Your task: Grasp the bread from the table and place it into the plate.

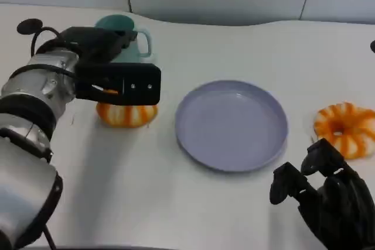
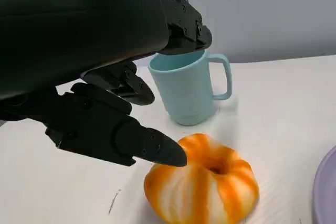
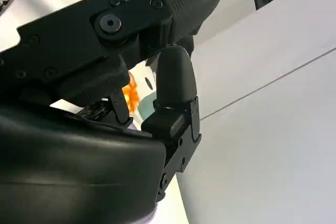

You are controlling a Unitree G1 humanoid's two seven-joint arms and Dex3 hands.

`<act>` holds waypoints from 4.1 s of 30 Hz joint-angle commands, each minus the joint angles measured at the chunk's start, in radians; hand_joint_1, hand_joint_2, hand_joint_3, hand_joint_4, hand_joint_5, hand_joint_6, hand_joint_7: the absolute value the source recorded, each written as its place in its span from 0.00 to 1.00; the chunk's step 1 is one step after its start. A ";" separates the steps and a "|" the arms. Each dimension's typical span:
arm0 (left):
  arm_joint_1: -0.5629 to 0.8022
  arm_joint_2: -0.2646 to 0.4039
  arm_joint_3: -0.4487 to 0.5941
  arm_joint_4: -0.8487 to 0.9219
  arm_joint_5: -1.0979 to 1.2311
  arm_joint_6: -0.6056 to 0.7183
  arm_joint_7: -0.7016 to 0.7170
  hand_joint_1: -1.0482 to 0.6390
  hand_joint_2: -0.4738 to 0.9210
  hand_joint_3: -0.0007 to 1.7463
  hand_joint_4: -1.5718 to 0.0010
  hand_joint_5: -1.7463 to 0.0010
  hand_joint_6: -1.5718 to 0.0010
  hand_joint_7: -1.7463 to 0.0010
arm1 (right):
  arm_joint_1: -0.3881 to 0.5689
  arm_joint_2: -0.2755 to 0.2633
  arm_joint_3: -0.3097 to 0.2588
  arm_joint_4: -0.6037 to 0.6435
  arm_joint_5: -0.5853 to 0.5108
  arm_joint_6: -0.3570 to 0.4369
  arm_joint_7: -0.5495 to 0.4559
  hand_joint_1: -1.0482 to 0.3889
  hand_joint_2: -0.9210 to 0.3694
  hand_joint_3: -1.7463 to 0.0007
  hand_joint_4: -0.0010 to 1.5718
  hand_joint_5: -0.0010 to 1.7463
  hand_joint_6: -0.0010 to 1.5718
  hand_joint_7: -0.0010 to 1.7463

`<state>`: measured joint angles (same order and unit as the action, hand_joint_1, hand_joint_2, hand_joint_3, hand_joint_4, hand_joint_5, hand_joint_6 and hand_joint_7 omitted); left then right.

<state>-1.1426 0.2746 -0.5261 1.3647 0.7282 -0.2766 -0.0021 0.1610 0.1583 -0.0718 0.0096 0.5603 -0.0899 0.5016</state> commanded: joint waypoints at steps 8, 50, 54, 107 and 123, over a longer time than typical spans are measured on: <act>0.005 0.006 0.012 0.001 -0.008 0.006 -0.004 0.41 1.00 0.04 0.59 1.00 0.61 1.00 | 0.005 -0.006 -0.005 -0.014 0.004 -0.012 0.006 0.45 0.04 1.00 0.49 1.00 0.41 1.00; 0.009 0.005 0.010 0.001 -0.003 0.007 0.001 0.40 1.00 0.04 0.60 1.00 0.61 1.00 | 0.006 -0.007 -0.003 -0.010 0.003 -0.026 0.009 0.44 0.04 1.00 0.50 1.00 0.41 1.00; 0.010 0.005 0.009 0.002 -0.001 0.009 0.001 0.40 1.00 0.04 0.60 1.00 0.61 1.00 | 0.007 -0.007 -0.003 -0.011 0.004 -0.025 0.008 0.44 0.04 1.00 0.50 1.00 0.41 1.00; 0.010 0.005 0.009 0.002 -0.001 0.009 0.001 0.40 1.00 0.04 0.60 1.00 0.61 1.00 | 0.007 -0.007 -0.003 -0.011 0.004 -0.025 0.008 0.44 0.04 1.00 0.50 1.00 0.41 1.00; 0.030 0.002 0.031 0.002 -0.023 0.001 0.007 0.41 1.00 0.04 0.60 1.00 0.60 1.00 | 0.020 -0.012 -0.001 -0.025 0.004 -0.017 0.006 0.43 0.04 1.00 0.50 1.00 0.41 1.00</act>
<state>-1.1415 0.2740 -0.5111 1.3647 0.7280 -0.2710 -0.0019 0.1629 0.1580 -0.0707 0.0081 0.5603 -0.1067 0.5036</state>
